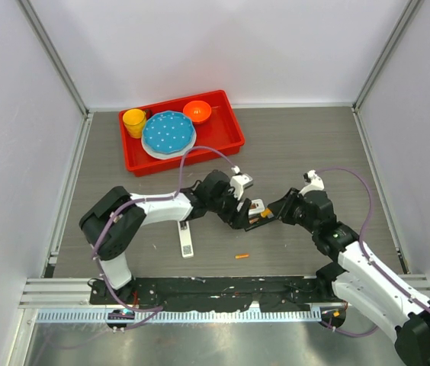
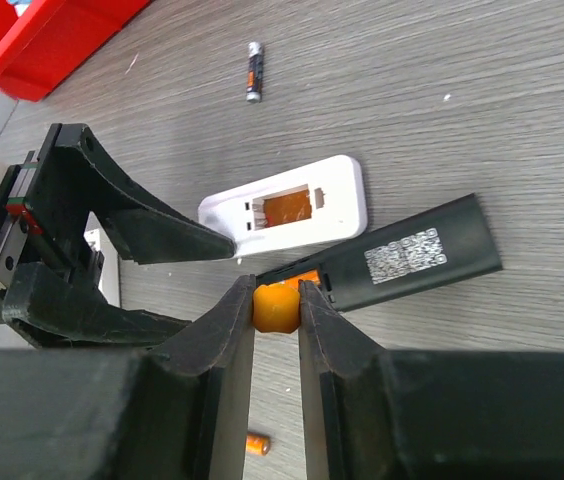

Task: Unload the batteries from the remote control

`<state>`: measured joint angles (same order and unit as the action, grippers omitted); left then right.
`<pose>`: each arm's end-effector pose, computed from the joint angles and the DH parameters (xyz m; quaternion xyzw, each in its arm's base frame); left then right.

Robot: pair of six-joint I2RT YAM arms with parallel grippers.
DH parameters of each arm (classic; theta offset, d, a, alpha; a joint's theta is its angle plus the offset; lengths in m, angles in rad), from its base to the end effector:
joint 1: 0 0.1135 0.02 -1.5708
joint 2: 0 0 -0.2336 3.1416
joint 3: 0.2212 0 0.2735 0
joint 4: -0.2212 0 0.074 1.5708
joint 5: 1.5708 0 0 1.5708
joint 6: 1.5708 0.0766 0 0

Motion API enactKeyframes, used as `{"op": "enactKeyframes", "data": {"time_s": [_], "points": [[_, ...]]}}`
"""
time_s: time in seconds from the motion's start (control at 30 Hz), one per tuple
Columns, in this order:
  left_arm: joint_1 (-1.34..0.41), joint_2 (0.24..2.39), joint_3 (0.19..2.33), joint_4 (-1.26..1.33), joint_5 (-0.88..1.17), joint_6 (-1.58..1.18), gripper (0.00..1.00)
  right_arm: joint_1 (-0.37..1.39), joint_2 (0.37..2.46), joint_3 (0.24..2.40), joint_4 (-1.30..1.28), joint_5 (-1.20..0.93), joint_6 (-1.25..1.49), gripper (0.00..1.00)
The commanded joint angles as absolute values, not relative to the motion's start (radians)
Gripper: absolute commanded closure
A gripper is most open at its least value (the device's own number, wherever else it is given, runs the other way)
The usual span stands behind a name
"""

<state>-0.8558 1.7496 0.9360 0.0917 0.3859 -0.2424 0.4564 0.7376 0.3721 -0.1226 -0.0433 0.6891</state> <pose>0.2387 -0.3189 0.0949 0.3453 0.8288 -0.3600 0.2536 0.2236 0.1135 0.1607 0.0884 0.8523 0.2948 0.4229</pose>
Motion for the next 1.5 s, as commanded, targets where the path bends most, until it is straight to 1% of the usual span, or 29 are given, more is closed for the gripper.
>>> {"op": "enactKeyframes", "data": {"time_s": [0.0,0.13,0.27,0.5,0.73,0.77,0.87,0.93,1.1,1.2,1.3,1.33,1.47], "points": [[-0.85,1.816,1.006,0.071,0.44,-0.275,0.31,0.459,0.703,0.414,-0.15,0.049,0.657,0.99],[-0.85,1.862,1.045,0.052,0.474,-0.287,0.32,0.457,0.687,0.417,-0.17,0.064,0.655,0.99],[-0.851,1.862,1.045,0.034,0.483,-0.282,0.34,0.457,0.664,0.422,-0.196,0.078,0.647,0.99],[-0.853,1.855,1.032,0.003,0.405,-0.273,0.34,0.457,0.629,0.425,-0.224,0.095,0.643,0.99],[-0.885,1.884,1.054,-0.015,0.5,-0.258,0.39,0.456,0.604,0.433,-0.235,0.094,0.643,0.99],[-0.89,1.888,1.055,-0.009,0.555,-0.259,0.41,0.456,0.597,0.433,-0.235,0.095,0.644,0.99],[-0.902,1.916,1.069,-0.005,0.653,-0.27,0.44,0.456,0.589,0.428,-0.238,0.089,0.647,0.99],[-0.914,1.936,1.088,-0.005,0.684,-0.267,0.45,0.456,0.588,0.423,-0.238,0.084,0.653,0.99],[-0.95,1.936,1.106,-0.017,0.664,-0.244,0.45,0.456,0.587,0.423,-0.253,0.089,0.649,0.99],[-0.951,1.907,1.091,-0.017,0.612,-0.235,0.45,0.456,0.589,0.431,-0.278,0.1,0.641,0.99],[-0.939,1.873,1.065,-0.005,0.586,-0.239,0.52,0.456,0.583,0.442,-0.302,0.11,0.632,0.99],[-0.931,1.871,1.059,-0.005,0.571,-0.241,0.59,0.454,0.581,0.443,-0.305,0.112,0.63,0.99],[-0.917,1.864,1.051,-0.005,0.525,-0.247,0.78,0.456,0.566,0.449,-0.325,0.109,0.626,0.99]]}}
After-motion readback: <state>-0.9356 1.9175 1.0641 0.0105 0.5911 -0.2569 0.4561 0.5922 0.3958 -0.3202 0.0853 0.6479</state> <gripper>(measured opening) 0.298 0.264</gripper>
